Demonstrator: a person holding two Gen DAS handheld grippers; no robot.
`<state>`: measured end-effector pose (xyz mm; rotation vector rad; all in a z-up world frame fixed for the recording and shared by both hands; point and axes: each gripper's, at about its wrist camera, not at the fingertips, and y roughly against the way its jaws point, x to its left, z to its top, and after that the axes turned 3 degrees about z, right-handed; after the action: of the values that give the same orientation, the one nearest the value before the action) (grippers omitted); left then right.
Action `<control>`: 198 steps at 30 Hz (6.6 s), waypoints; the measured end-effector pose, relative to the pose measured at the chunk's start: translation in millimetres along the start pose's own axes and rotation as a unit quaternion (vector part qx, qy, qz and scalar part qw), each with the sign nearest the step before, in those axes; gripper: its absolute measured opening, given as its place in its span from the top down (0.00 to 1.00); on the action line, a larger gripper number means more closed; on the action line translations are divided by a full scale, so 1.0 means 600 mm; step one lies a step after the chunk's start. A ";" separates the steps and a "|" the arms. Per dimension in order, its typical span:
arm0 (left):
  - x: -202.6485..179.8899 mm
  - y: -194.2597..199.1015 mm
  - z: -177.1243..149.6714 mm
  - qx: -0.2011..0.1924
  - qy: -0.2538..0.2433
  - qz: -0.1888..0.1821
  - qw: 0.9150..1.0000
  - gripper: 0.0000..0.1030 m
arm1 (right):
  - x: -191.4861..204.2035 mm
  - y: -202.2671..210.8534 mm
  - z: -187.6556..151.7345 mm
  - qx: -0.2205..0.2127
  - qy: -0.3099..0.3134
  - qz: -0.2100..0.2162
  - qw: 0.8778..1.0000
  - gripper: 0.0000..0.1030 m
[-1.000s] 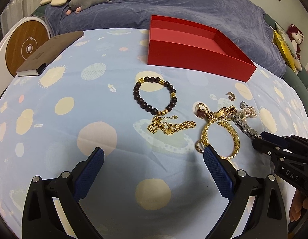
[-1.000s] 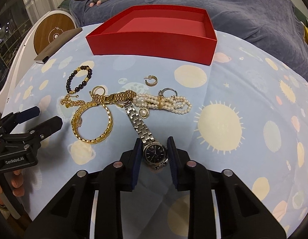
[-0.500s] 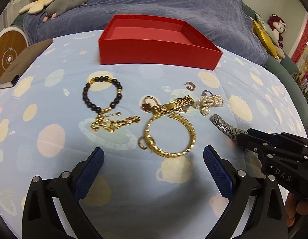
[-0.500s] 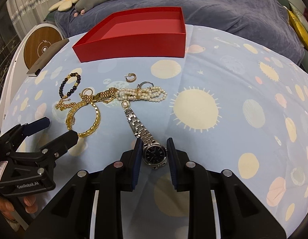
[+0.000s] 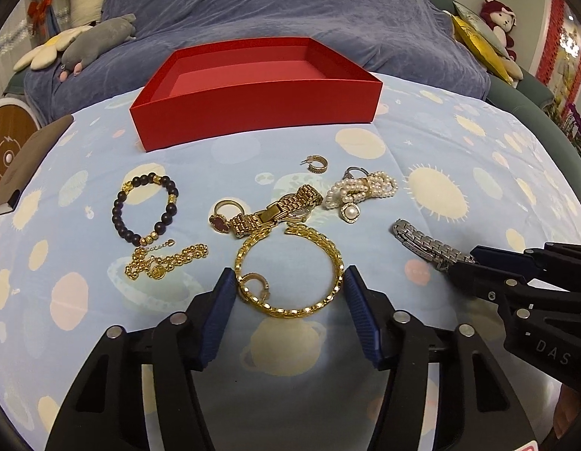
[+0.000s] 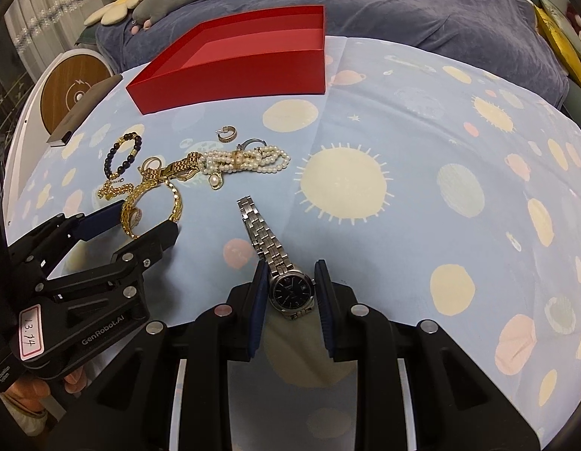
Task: Organize jewelry
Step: 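Grasp the gold chain bracelet with the left gripper while the right gripper carries the silver watch, then lower the gold bracelet and silver watch into the red box, open both grippers, then grasp the black bead bracelet with the left gripper while the right gripper grasps the pearl strand, then carry both held pieces into the red box and open both grippers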
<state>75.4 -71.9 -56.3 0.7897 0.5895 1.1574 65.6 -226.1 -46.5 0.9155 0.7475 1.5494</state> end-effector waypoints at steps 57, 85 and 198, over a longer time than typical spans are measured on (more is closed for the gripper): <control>0.153 -0.054 0.413 -0.089 0.040 0.008 0.995 0.46 | 0.009 -0.016 0.470 -0.142 -0.038 0.038 0.988 0.76; 0.200 -0.218 0.424 -0.020 0.088 0.009 0.996 0.33 | -0.030 -0.185 0.456 -0.098 -0.048 0.021 0.994 0.59; 0.125 0.157 0.132 -0.049 0.056 -0.083 0.994 0.95 | 0.049 0.080 0.104 -0.076 -0.062 0.029 0.995 0.88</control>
<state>105.2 -1.0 66.0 0.5829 0.6736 1.0742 94.6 -206.2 30.0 0.9179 0.5117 1.5616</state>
